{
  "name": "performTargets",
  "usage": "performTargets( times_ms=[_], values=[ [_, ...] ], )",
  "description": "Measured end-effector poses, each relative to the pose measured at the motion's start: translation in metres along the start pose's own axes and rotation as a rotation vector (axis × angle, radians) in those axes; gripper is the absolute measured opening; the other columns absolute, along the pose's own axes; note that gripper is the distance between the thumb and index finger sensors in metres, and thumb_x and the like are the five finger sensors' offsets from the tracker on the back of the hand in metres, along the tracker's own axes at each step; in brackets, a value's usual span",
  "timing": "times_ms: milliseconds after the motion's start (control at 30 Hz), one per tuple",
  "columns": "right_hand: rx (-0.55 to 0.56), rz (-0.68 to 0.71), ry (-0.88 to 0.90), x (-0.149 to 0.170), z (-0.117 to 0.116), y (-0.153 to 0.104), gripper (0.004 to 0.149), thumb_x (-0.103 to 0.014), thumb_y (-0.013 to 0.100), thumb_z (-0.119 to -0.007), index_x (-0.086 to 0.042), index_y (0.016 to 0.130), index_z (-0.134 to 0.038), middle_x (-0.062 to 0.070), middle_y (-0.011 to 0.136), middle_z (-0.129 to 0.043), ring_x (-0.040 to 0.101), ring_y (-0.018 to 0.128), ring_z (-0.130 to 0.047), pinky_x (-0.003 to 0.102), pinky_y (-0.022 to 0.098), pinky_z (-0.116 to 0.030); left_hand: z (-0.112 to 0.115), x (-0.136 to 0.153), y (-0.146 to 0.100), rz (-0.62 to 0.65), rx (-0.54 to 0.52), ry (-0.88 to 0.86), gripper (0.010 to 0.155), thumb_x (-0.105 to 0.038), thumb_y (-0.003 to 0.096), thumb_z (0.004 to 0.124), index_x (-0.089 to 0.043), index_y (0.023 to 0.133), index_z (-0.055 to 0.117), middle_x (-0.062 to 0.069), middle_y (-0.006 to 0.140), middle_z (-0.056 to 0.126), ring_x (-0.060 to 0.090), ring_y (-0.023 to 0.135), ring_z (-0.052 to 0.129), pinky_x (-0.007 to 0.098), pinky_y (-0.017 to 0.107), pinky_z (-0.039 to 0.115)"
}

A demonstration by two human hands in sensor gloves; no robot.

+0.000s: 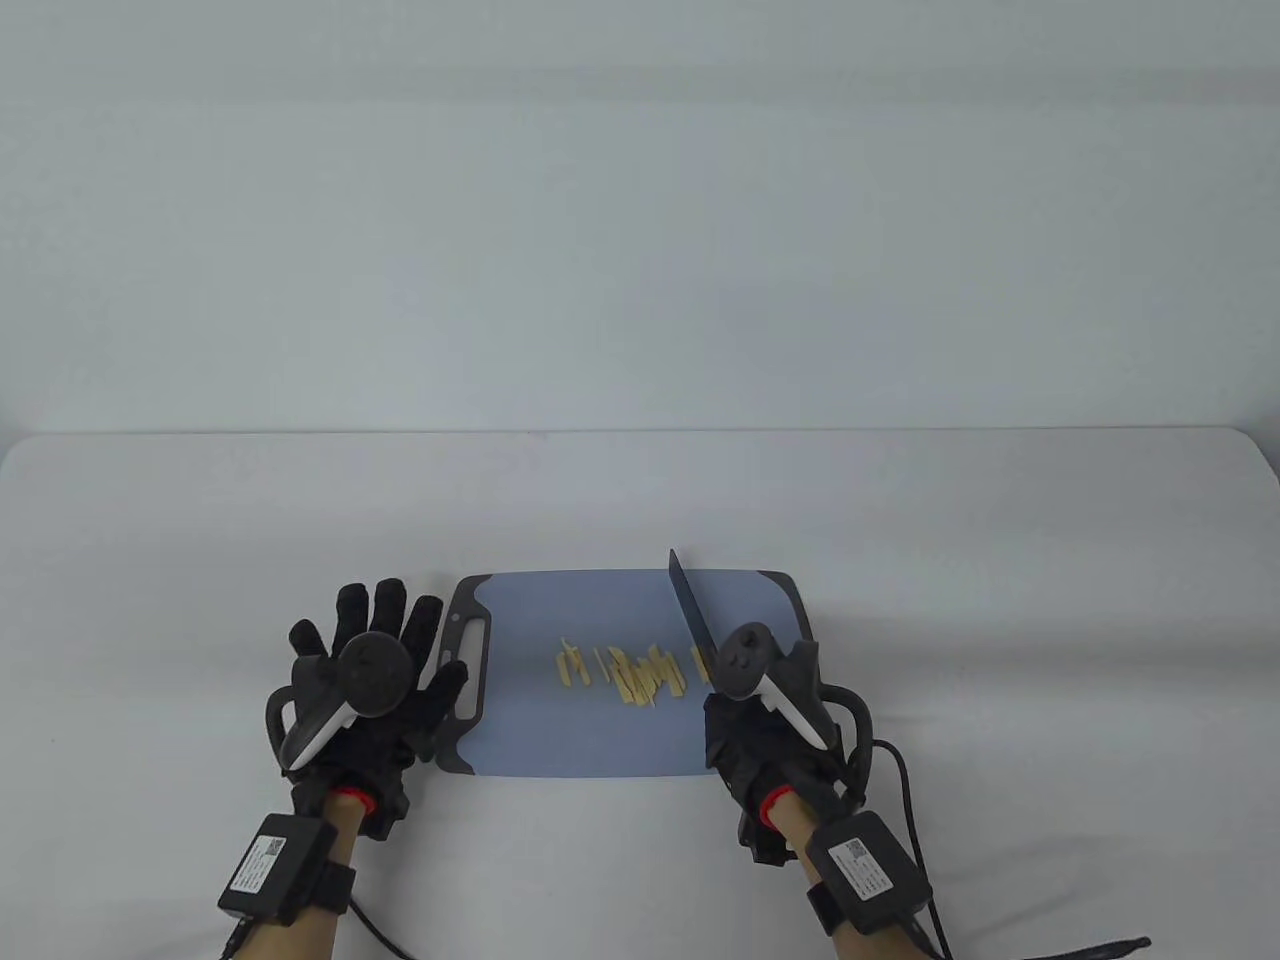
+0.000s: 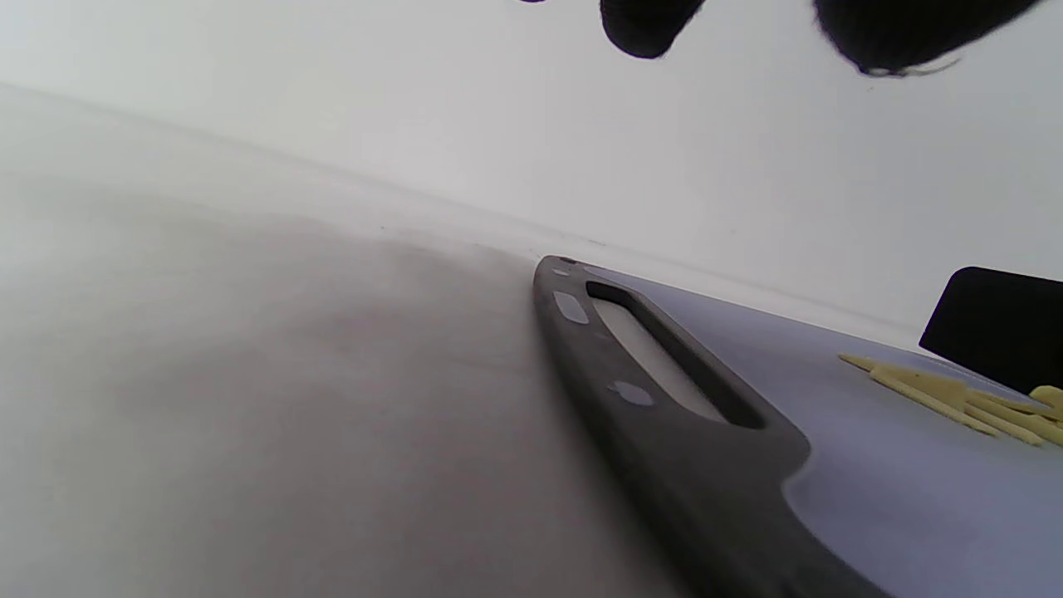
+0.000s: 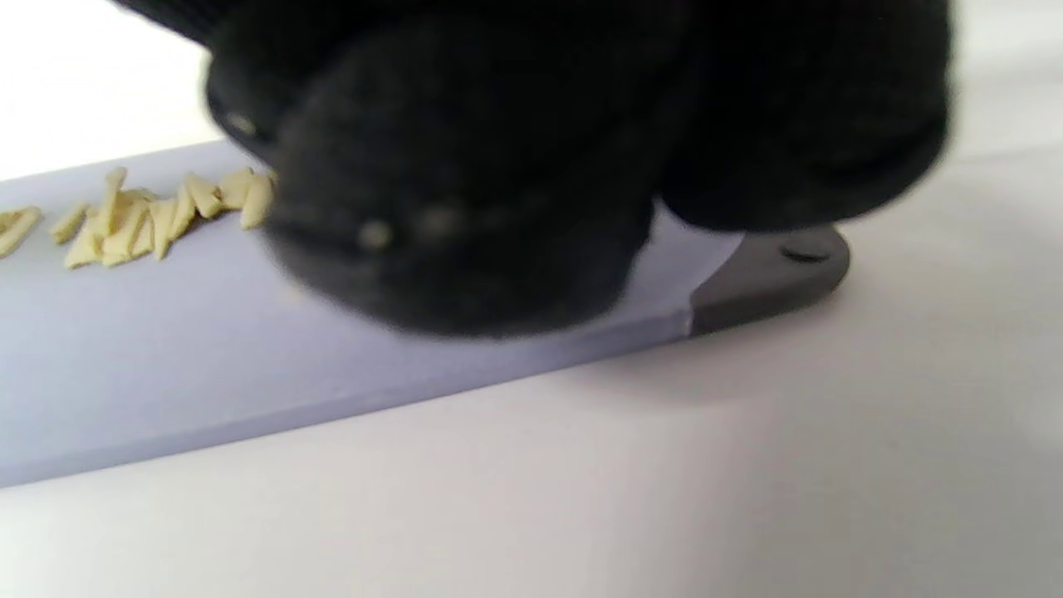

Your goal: Chop plasticine discs into granules with repetitive downward strikes

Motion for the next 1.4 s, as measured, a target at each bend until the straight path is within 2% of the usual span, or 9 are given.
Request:
performTargets(
  times_ms=[100, 267, 367, 433, 467, 567, 900, 1200, 1400],
  values=[
    [0.053, 0.012, -0.008, -0.004, -0.005, 0.002, 0.049, -0.053, 0.046, -0.066, -0.032, 0.09, -0.067, -0.016, 0.039, -0.097, 0.006, 0.012, -0.106, 0.04, 0.018, -0.094, 0.0, -0.001, -0.001, 0.003, -0.001, 0.004, 0.081, -0.081, 0.0386, 0.058, -0.05, 0.111, 0.041, -0.011, 0.124, 0.024, 0.029, 0.121, 0.016, 0.072, 0.076, 0.012],
    [0.0, -0.011, -0.045, -0.005, 0.0, -0.008, 0.049, -0.052, 0.046, -0.067, -0.031, 0.091, -0.068, -0.015, 0.039, -0.098, 0.007, 0.012, -0.107, 0.041, 0.019, -0.094, -0.002, 0.002, -0.001, -0.006, -0.007, -0.012, 0.081, -0.081, 0.0386, 0.058, -0.05, 0.111, 0.041, -0.011, 0.124, 0.025, 0.029, 0.121, 0.016, 0.072, 0.076, 0.012],
    [0.074, 0.013, -0.07, -0.01, -0.002, -0.006, 0.049, -0.053, 0.046, -0.067, -0.031, 0.09, -0.068, -0.015, 0.039, -0.098, 0.006, 0.012, -0.107, 0.04, 0.019, -0.094, -0.001, 0.003, -0.001, -0.007, -0.001, -0.01, 0.081, -0.081, 0.0386, 0.058, -0.05, 0.111, 0.041, -0.011, 0.123, 0.025, 0.029, 0.121, 0.016, 0.072, 0.076, 0.012],
    [0.009, 0.077, 0.01, -0.014, 0.002, -0.007, 0.049, -0.054, 0.047, -0.067, -0.032, 0.091, -0.068, -0.017, 0.04, -0.098, 0.003, 0.013, -0.106, 0.038, 0.019, -0.095, -0.001, 0.003, -0.001, -0.006, -0.002, -0.006, 0.081, -0.081, 0.0386, 0.058, -0.05, 0.111, 0.041, -0.011, 0.124, 0.024, 0.029, 0.121, 0.015, 0.072, 0.076, 0.012],
    [0.039, 0.084, 0.065, -0.016, 0.008, -0.012, 0.049, -0.054, 0.047, -0.067, -0.032, 0.091, -0.068, -0.016, 0.039, -0.098, 0.004, 0.013, -0.106, 0.038, 0.019, -0.095, -0.001, 0.003, -0.001, -0.006, -0.003, -0.008, 0.081, -0.081, 0.0386, 0.058, -0.05, 0.111, 0.041, -0.011, 0.124, 0.024, 0.029, 0.121, 0.015, 0.072, 0.076, 0.012],
    [0.122, 0.077, 0.032, -0.013, 0.026, -0.018, 0.05, -0.054, 0.047, -0.066, -0.032, 0.091, -0.068, -0.017, 0.039, -0.098, 0.003, 0.012, -0.106, 0.038, 0.019, -0.095, 0.0, 0.004, 0.0, -0.011, 0.002, -0.01, 0.081, -0.081, 0.0386, 0.058, -0.05, 0.111, 0.041, -0.011, 0.124, 0.024, 0.029, 0.121, 0.015, 0.072, 0.076, 0.012],
    [0.02, 0.027, 0.052, 0.006, 0.01, -0.006, 0.049, -0.054, 0.047, -0.067, -0.031, 0.091, -0.068, -0.016, 0.04, -0.098, 0.003, 0.013, -0.106, 0.038, 0.019, -0.095, 0.001, 0.001, -0.001, -0.006, 0.006, 0.004, 0.081, -0.081, 0.0387, 0.058, -0.05, 0.111, 0.041, -0.011, 0.123, 0.025, 0.029, 0.121, 0.016, 0.072, 0.076, 0.012],
    [0.031, -0.005, 0.023, 0.005, -0.003, 0.004, 0.05, -0.053, 0.046, -0.067, -0.031, 0.091, -0.067, -0.016, 0.039, -0.097, 0.005, 0.012, -0.106, 0.04, 0.018, -0.094, 0.002, -0.001, -0.001, -0.002, 0.014, 0.007, 0.081, -0.081, 0.0387, 0.058, -0.05, 0.111, 0.041, -0.011, 0.124, 0.024, 0.029, 0.121, 0.016, 0.072, 0.076, 0.012],
    [-0.032, -0.018, 0.0, 0.007, 0.002, -0.003, 0.05, -0.053, 0.046, -0.067, -0.031, 0.091, -0.068, -0.015, 0.039, -0.098, 0.006, 0.012, -0.107, 0.04, 0.019, -0.094, 0.001, 0.0, -0.002, -0.006, 0.008, 0.0, 0.081, -0.081, 0.0388, 0.058, -0.05, 0.111, 0.041, -0.011, 0.124, 0.024, 0.029, 0.121, 0.016, 0.072, 0.076, 0.012]
  ],
)
Point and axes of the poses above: the tracker on the back of each hand, its own x axis roughly to the little-finger side, its own y axis roughly from the wrist to the fingertips, z = x × y, the point moved 5 cm from there along y, roughly from the wrist to the fingertips
